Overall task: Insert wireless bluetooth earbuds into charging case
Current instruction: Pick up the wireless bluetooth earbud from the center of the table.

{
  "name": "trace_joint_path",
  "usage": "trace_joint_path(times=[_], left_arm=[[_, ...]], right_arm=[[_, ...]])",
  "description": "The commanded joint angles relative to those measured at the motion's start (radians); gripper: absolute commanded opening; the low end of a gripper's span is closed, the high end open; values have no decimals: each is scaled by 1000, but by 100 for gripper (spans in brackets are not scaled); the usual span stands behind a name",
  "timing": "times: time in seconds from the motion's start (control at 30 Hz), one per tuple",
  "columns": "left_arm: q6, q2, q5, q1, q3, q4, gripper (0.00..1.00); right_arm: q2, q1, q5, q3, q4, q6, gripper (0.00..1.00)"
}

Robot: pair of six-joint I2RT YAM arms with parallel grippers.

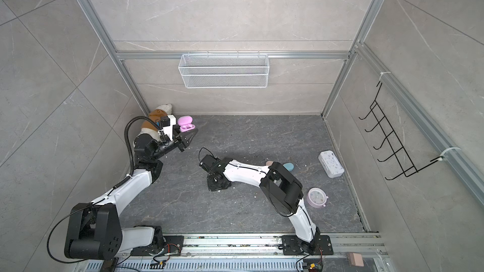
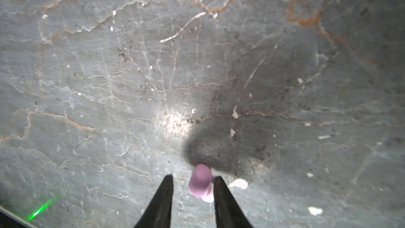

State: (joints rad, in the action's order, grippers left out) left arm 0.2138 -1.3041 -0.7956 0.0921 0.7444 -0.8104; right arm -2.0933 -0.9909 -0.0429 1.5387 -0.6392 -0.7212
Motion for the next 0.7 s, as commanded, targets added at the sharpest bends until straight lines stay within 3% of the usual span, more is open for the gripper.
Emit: trace_joint_path(times=[0.0, 0.67], left_arm=[[-1, 4, -20, 8, 41, -42, 16], [-3, 4, -20, 14, 43, -27, 16]], right_arm=[[-33, -3, 28, 31, -48, 17, 34], [-3, -5, 44, -12, -26, 30, 22]])
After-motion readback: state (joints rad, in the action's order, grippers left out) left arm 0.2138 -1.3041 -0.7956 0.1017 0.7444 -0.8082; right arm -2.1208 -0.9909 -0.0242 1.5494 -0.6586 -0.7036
